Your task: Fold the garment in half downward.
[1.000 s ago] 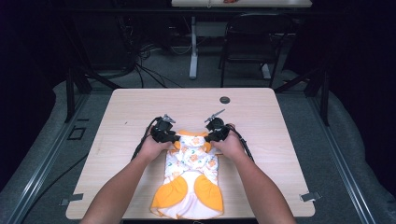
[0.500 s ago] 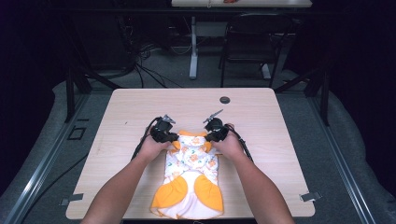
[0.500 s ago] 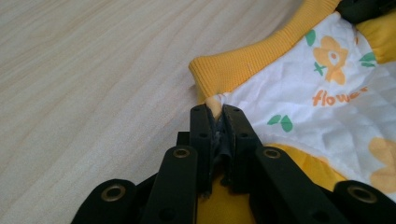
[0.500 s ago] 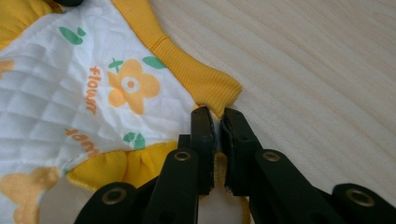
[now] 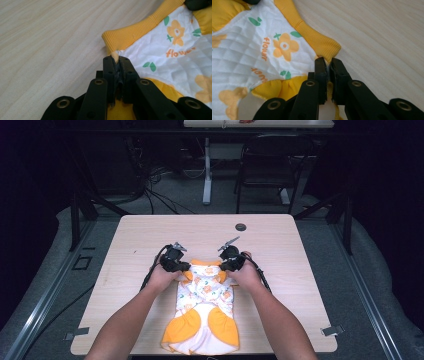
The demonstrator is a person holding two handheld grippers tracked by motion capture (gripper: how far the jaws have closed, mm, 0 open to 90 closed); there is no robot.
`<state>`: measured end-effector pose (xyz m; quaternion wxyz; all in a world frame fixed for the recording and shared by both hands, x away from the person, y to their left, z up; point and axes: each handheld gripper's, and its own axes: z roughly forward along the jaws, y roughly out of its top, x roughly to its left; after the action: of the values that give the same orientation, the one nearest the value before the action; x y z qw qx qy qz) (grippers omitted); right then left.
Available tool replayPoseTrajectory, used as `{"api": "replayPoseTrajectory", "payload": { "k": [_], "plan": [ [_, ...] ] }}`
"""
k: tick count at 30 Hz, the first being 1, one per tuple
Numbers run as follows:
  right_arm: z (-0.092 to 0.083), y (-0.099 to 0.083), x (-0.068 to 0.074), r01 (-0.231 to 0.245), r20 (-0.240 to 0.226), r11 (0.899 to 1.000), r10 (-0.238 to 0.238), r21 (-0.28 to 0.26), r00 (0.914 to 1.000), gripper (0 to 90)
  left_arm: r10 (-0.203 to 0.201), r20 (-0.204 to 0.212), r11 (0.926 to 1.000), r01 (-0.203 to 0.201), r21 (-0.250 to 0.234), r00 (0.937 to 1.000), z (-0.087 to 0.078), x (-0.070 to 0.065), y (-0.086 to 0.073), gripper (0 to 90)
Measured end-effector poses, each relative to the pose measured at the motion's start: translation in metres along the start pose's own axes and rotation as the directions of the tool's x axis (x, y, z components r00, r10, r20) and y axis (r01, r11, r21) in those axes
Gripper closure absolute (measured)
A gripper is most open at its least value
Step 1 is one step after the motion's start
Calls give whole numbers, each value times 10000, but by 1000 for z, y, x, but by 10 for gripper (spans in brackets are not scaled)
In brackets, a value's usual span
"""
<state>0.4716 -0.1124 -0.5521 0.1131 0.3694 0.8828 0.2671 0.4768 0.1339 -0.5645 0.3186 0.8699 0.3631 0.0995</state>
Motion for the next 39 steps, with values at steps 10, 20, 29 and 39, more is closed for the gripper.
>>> {"api": "replayPoseTrajectory", "payload": {
  "k": [10,20,29,39],
  "plan": [
    [-15,9,-1,-8,13,9980,9,-629,10000,842,6,-136,9985,-13,-555,9999,-20,4,10,878],
    [-34,15,-4,-15,10,9931,16,-1176,10000,842,134,-278,9938,-164,-1097,9995,-42,2,23,881],
    [-58,32,0,508,409,9859,-448,-1597,9982,842,219,-486,9843,-300,-1737,9986,-66,3,34,881],
    [-81,49,4,896,851,9745,-734,-2058,9937,842,361,-696,9740,-507,-2206,9969,-89,2,47,881]
  ]
}}
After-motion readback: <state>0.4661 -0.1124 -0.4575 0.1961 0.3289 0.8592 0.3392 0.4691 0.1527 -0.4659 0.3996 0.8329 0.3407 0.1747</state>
